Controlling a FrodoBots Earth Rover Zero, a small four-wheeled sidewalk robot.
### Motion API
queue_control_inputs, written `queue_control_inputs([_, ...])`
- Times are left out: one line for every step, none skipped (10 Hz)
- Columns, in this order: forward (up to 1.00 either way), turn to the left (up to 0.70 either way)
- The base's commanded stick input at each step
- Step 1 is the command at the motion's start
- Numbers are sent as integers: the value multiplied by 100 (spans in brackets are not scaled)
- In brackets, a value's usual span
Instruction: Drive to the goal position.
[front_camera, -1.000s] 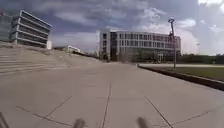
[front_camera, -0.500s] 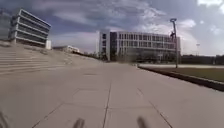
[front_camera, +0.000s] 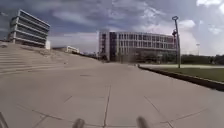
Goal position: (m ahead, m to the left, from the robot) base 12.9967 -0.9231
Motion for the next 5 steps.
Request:
queue_control_inputs([70,0])
queue_control_inputs([70,0])
queue_control_inputs([70,0])
queue_control_inputs([70,0])
queue_control_inputs([70,0])
